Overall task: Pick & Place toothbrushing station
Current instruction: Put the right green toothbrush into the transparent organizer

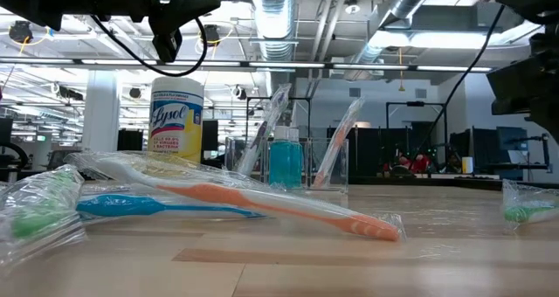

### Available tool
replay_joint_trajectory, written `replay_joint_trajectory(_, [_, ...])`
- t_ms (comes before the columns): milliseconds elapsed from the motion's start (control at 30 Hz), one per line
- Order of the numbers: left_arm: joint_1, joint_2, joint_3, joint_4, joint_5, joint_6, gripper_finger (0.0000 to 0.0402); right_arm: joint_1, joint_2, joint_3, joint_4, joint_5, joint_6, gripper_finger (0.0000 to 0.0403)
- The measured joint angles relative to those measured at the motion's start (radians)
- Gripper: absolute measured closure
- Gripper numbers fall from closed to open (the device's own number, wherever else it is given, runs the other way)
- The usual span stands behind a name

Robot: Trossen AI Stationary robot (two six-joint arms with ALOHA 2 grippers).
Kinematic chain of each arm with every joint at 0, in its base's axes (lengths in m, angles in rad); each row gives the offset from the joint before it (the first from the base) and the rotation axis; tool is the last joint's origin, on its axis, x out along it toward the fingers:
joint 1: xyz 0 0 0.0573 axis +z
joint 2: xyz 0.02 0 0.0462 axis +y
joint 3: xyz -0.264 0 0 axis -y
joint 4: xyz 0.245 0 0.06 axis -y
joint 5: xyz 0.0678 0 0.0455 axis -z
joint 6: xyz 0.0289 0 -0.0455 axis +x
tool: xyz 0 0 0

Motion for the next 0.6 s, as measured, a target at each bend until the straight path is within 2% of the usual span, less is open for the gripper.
replay_joint_trajectory(600, [0.0, 0.0, 0.0, -0.001, 0.0, 0.0, 0.0279, 0.0, 0.012, 0.0, 0.001, 0.047, -0.019, 0.0312])
